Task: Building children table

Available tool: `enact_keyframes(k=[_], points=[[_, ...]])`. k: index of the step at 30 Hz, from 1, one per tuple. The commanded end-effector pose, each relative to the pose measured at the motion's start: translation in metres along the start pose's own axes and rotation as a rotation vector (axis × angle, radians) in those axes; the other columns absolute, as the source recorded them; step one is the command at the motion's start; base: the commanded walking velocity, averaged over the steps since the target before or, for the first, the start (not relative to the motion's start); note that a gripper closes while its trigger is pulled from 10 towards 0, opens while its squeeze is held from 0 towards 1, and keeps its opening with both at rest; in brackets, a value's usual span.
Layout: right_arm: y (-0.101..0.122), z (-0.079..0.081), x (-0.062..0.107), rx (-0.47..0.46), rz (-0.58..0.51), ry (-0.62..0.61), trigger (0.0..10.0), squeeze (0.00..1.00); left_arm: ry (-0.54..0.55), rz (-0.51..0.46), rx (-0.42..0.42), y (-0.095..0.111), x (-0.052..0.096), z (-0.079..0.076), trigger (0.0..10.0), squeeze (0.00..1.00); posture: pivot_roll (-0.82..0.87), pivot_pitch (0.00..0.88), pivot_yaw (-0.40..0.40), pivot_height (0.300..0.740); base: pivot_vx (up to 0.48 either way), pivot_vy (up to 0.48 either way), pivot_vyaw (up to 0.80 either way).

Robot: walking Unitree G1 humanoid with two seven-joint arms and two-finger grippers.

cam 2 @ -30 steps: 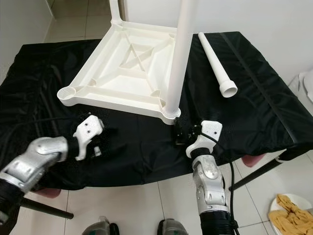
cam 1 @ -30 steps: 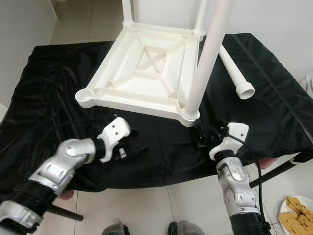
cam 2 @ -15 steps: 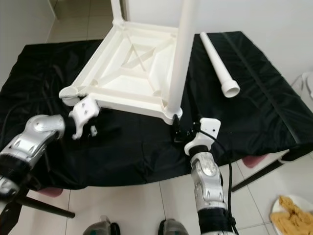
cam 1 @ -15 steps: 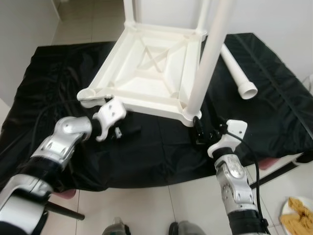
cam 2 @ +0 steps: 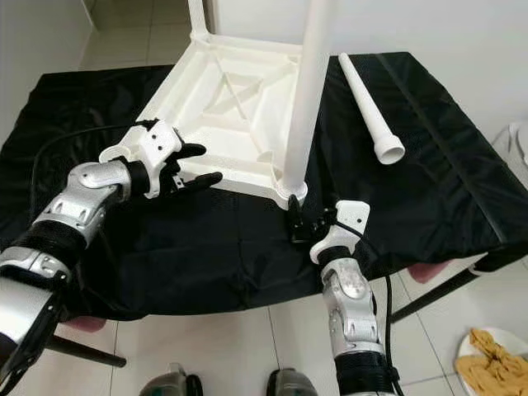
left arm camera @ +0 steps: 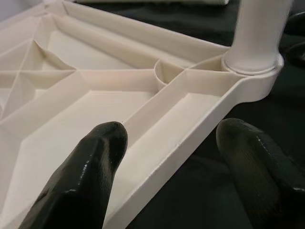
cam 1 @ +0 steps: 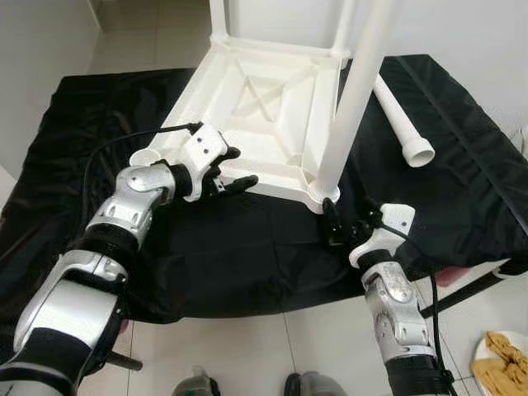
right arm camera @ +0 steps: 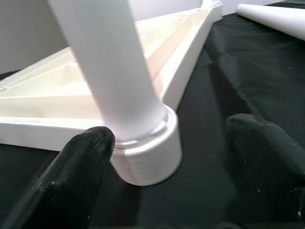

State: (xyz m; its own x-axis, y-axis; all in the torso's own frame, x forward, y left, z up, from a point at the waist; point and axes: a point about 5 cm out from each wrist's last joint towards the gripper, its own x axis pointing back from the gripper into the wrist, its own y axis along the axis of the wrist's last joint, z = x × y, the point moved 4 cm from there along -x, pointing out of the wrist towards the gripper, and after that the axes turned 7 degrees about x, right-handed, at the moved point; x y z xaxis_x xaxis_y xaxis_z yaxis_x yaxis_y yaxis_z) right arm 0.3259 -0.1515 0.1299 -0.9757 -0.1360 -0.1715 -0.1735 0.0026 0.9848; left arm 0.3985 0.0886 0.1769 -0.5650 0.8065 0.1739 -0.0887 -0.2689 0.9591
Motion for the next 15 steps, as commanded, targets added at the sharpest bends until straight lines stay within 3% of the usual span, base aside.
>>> enact_keyframes(k=[1,7,15], points=[[-0.001,0.004,0.003,-0.013,0.008,0.008,10.0,0.0,0.365,0.001,0.015,-0.005,0.004,0.033,10.0,0.0,-0.04,0.088,0.034,0.74,0.0,0.0,0.0],[0.005,0.01,0.005,-0.037,-0.009,0.024,10.0,0.0,0.46,0.054,0.087,-0.014,0.0,0.042,10.0,0.0,-0.06,0.11,0.035,0.74,0.0,0.0,0.0],[0.009,0.016,0.01,-0.053,-0.017,0.029,10.0,0.0,0.485,0.069,0.121,-0.012,-0.007,0.043,10.0,0.0,-0.07,0.137,0.05,0.74,0.0,0.0,0.0]])
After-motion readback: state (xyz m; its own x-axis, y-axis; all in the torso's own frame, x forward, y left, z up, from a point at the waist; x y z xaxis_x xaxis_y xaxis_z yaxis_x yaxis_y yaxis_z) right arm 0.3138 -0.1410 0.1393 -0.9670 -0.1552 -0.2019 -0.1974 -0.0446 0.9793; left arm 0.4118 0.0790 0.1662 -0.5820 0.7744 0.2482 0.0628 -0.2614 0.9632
